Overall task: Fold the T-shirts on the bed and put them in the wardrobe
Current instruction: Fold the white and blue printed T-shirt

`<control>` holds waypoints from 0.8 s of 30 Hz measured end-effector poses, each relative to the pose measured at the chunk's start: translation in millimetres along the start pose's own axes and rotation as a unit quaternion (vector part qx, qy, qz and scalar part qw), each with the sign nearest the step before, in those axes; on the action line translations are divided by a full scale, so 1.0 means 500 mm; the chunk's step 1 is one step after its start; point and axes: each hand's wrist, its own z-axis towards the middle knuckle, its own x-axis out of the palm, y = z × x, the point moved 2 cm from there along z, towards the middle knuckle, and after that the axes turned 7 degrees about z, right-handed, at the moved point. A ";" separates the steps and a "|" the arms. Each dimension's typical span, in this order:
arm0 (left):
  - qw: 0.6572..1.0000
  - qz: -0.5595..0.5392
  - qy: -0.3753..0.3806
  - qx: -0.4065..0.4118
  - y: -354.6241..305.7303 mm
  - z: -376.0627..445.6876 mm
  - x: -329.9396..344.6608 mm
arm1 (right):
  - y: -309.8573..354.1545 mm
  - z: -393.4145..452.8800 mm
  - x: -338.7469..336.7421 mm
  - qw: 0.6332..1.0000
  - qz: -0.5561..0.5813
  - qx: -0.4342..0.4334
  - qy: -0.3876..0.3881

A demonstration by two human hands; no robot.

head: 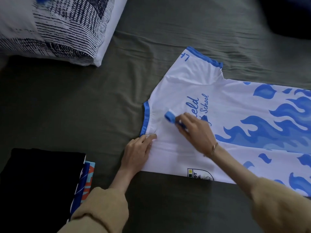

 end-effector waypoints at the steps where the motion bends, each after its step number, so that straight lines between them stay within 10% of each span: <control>1: 1.000 -0.004 -0.004 -0.012 -0.002 0.001 -0.003 | 0.019 -0.021 0.006 0.999 -0.022 -0.039 0.005; 9: 0.920 -0.214 0.079 -0.318 -0.025 0.025 -0.024 | 0.058 -0.165 0.069 0.985 -0.096 -0.088 0.117; 17: 0.892 -0.294 0.084 -0.334 -0.025 0.032 -0.010 | 0.063 -0.182 0.011 0.995 -0.031 0.090 0.025; 24: 0.878 -0.300 0.069 -0.366 -0.047 0.046 -0.022 | 0.003 -0.188 -0.027 0.855 0.009 0.511 -0.088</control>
